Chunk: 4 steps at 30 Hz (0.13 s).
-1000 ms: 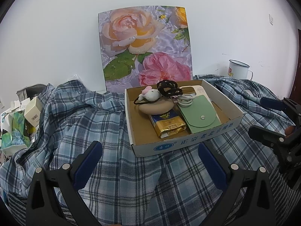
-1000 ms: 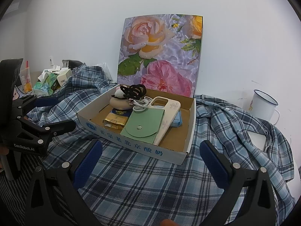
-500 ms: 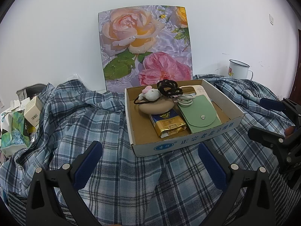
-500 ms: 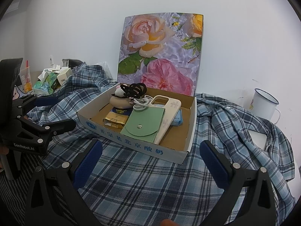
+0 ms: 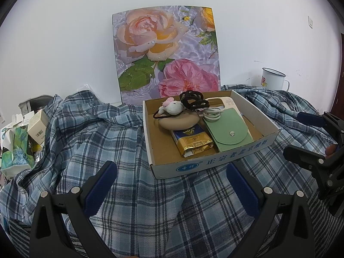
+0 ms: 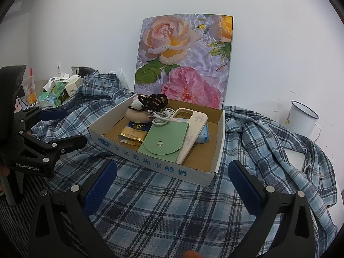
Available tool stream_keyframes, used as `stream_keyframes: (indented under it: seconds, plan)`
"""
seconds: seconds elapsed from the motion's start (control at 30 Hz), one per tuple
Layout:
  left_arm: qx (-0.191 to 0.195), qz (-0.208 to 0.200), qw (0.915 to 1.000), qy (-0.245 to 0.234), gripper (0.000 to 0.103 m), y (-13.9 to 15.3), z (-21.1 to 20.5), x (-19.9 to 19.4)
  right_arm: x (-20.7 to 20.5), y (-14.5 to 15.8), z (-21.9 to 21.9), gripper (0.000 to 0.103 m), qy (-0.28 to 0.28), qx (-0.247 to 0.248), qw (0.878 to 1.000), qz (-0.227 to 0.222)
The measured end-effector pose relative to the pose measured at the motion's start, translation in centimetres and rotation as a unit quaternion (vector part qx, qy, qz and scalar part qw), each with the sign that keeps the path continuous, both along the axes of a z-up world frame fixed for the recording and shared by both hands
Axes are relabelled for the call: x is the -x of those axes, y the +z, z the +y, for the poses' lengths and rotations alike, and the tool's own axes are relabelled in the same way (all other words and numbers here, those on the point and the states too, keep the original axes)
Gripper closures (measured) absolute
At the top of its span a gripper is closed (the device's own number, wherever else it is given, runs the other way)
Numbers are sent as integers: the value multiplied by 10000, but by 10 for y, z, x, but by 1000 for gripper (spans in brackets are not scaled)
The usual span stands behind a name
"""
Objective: Organize soft objects
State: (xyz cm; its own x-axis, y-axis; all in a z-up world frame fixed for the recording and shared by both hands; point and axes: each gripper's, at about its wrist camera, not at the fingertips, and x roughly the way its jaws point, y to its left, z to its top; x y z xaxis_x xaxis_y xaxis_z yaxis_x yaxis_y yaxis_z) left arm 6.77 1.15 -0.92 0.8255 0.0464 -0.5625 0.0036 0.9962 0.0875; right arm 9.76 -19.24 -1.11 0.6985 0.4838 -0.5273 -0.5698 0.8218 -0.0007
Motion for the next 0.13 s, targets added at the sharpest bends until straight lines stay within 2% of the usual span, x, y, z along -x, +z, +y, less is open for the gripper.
stream_keyframes:
  seconds: [0.13]
  plan:
    - [2,14,10000,3,0,-1,1,0,0,0,0,0,-2,0,10000,1]
